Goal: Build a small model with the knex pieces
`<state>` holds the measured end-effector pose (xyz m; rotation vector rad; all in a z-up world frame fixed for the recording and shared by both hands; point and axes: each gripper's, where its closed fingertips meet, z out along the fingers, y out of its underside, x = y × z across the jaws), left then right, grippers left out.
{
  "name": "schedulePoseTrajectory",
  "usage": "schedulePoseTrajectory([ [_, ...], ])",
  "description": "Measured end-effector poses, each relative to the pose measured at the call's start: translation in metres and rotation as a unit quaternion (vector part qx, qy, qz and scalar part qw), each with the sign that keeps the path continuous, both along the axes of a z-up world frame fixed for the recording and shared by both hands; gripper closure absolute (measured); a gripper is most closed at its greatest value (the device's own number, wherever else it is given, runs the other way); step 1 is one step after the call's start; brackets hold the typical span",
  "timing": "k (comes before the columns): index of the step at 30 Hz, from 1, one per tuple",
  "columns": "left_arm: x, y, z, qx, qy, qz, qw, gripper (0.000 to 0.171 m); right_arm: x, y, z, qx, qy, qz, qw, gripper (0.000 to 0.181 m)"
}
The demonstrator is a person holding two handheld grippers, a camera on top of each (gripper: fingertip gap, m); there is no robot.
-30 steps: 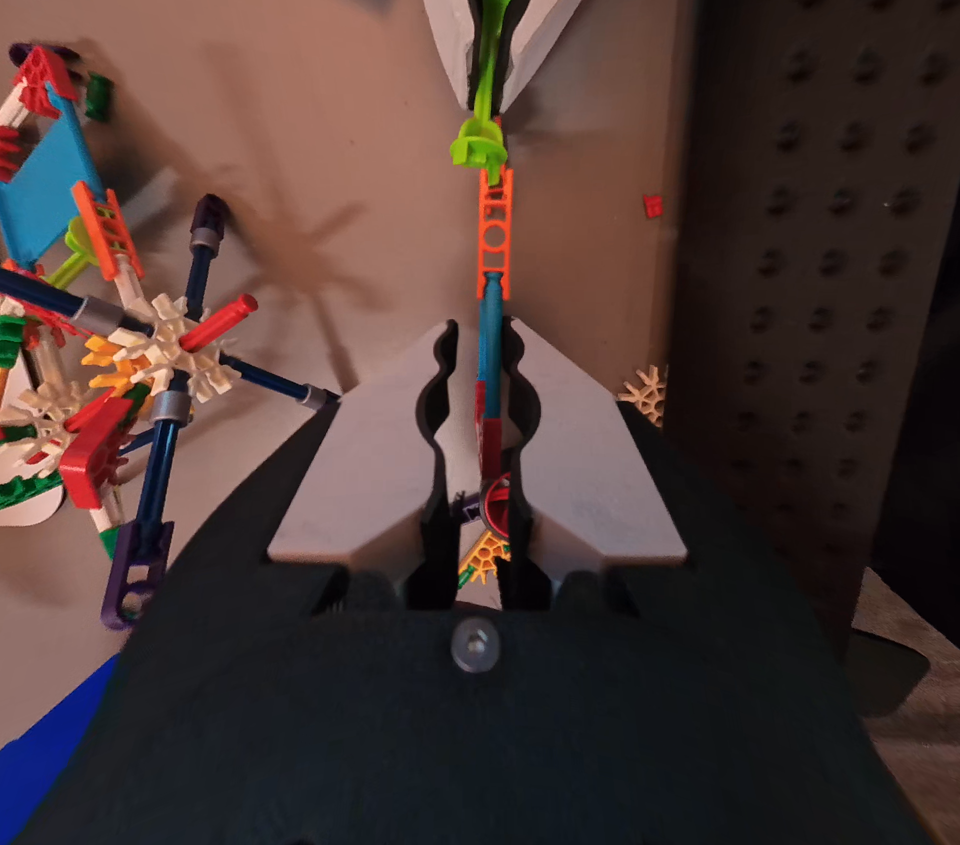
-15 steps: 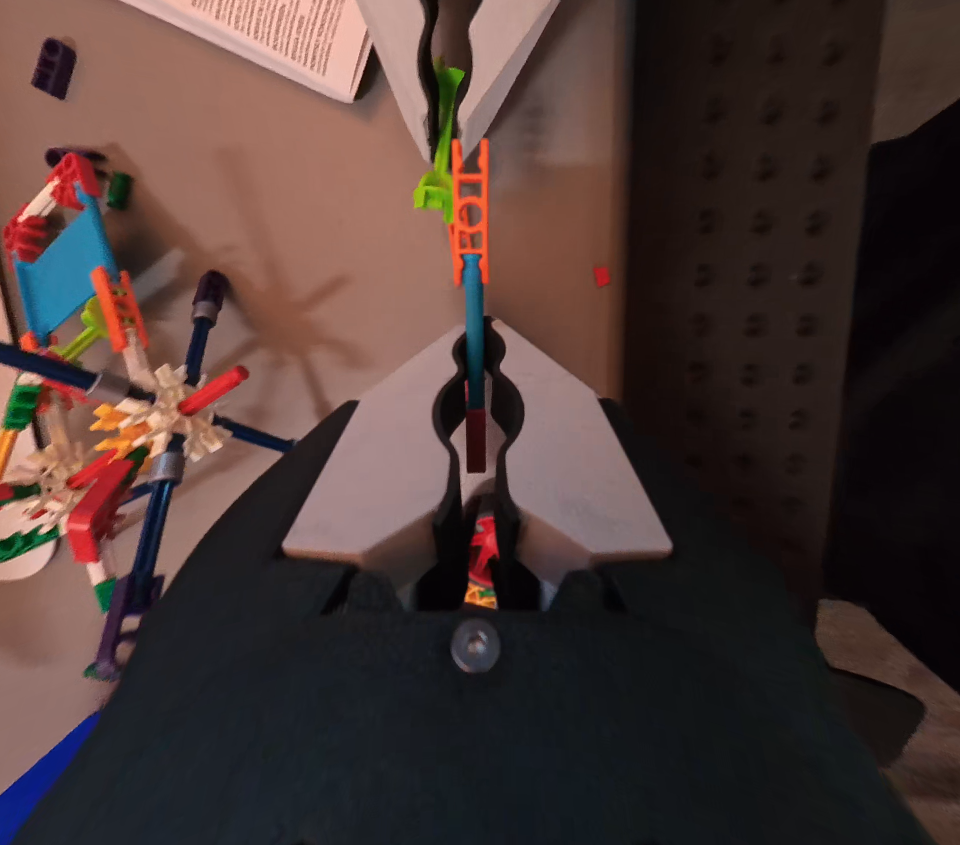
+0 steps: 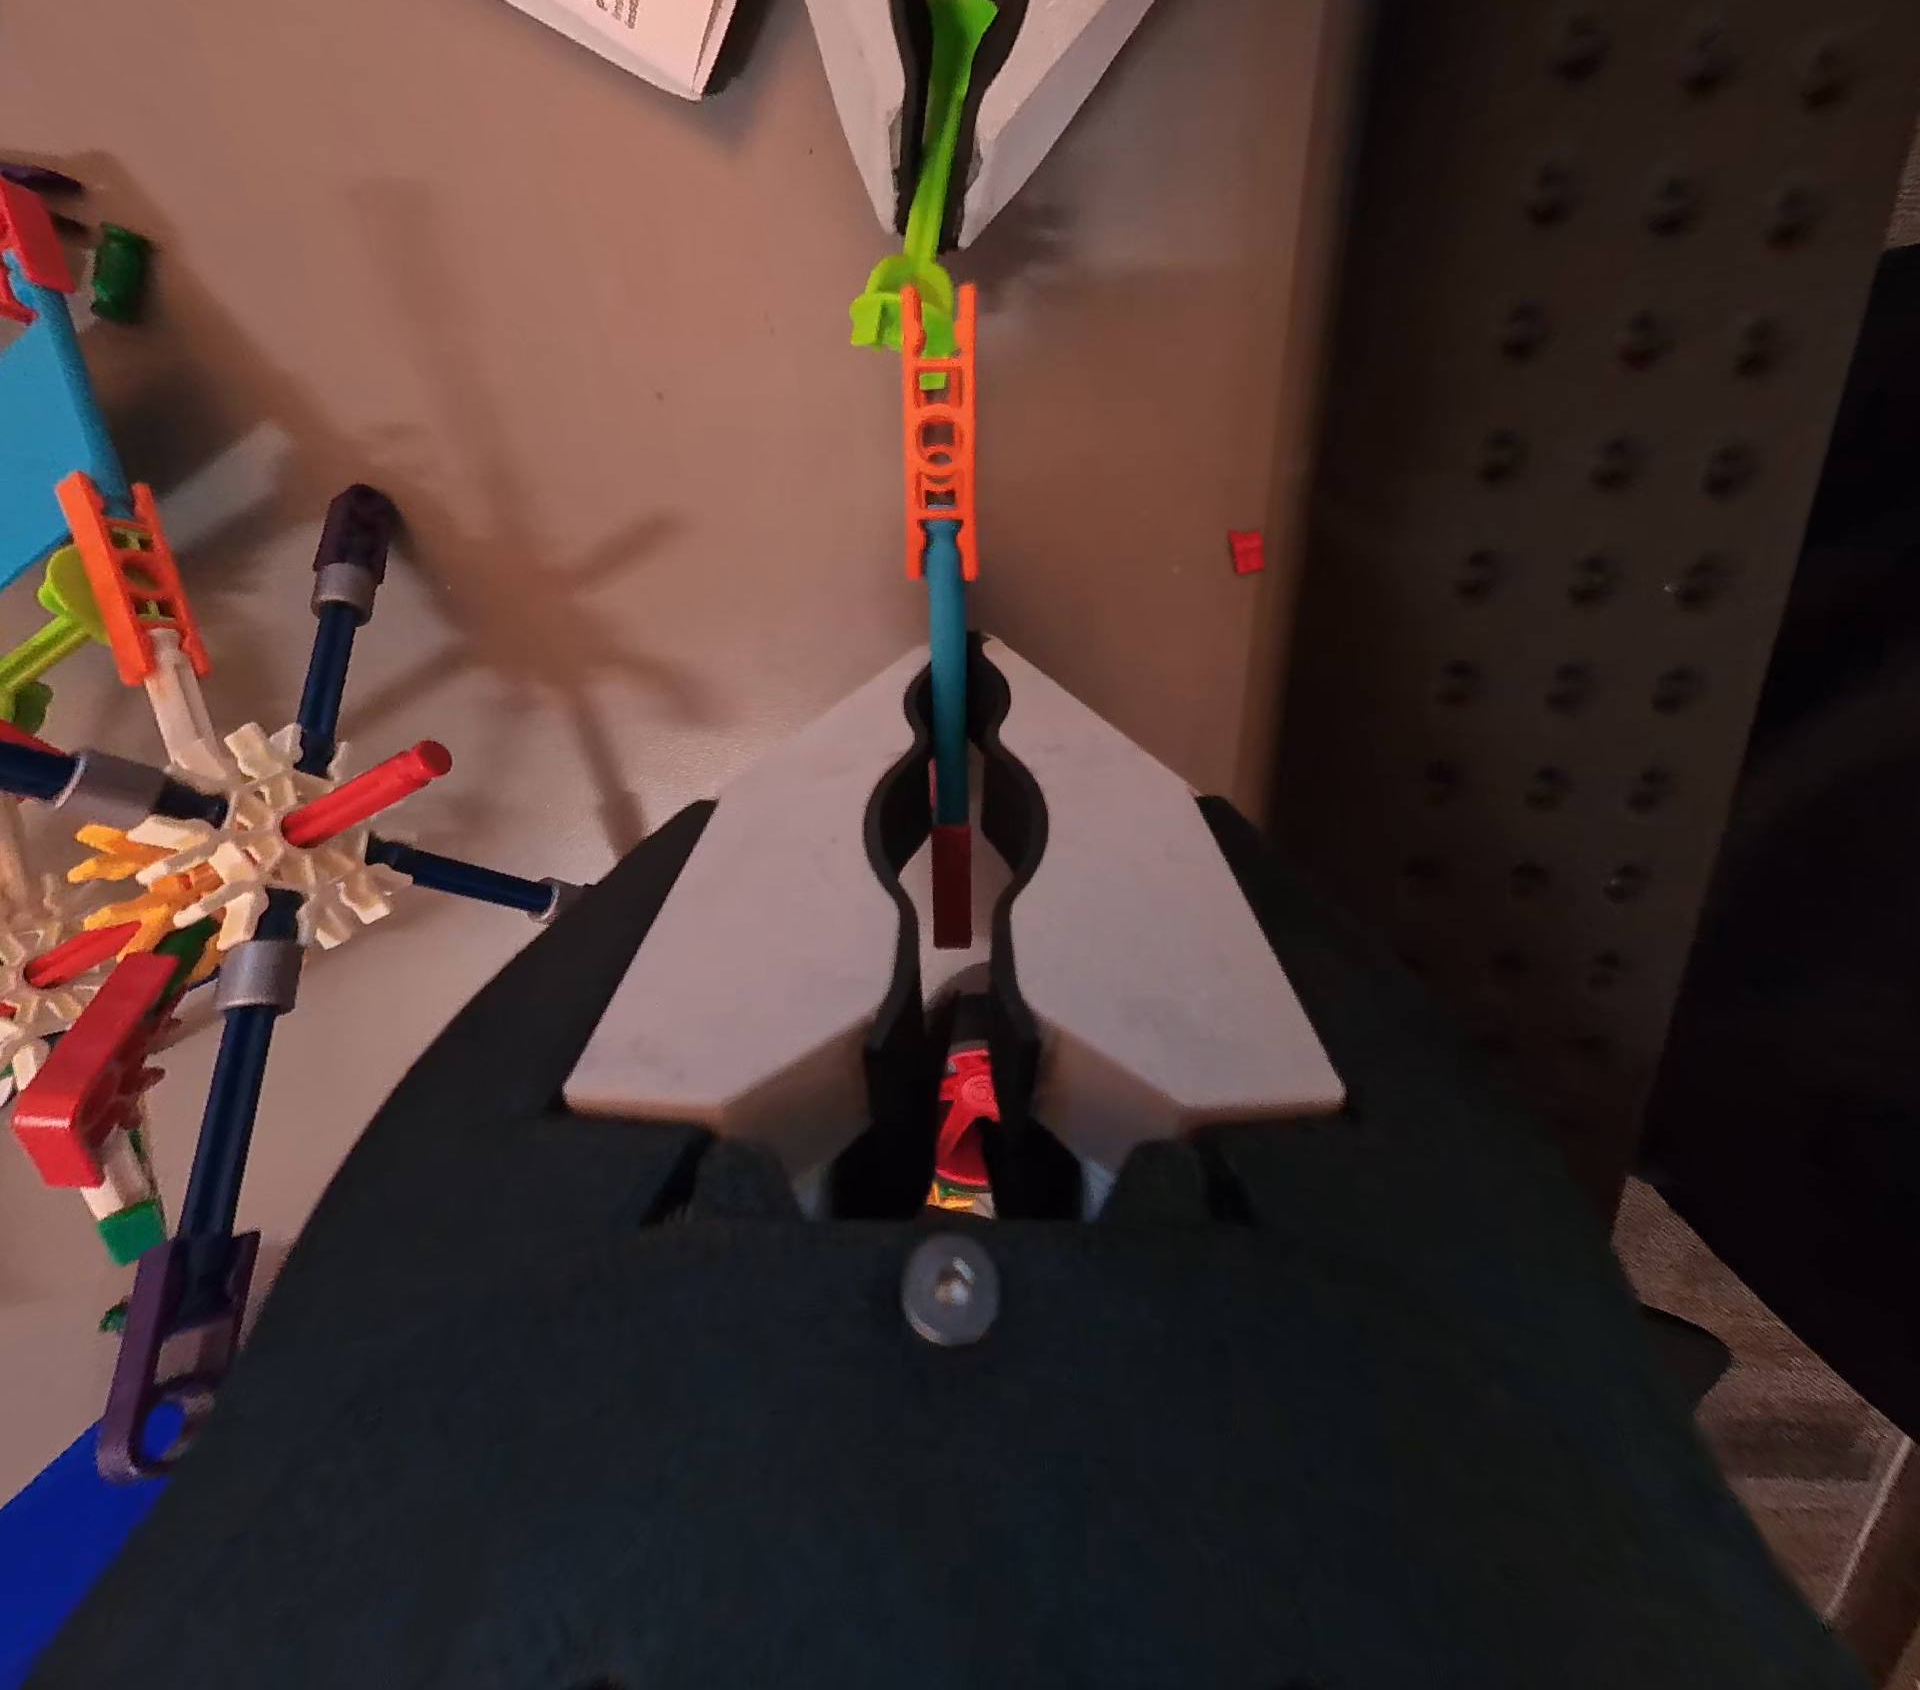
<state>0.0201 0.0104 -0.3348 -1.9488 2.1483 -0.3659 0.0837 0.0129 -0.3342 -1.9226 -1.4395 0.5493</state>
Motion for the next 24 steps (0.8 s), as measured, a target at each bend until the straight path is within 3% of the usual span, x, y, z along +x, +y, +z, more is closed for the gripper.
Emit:
schedulePoseTrajectory([
  [24, 0.0012, 0.0004, 0.0043, 0.007, -0.001, 0.005, 1.000, 0.171, 0.0008, 0.0003, 0.0009, 0.006, -0.001, 0.000, 1.000, 0.179],
])
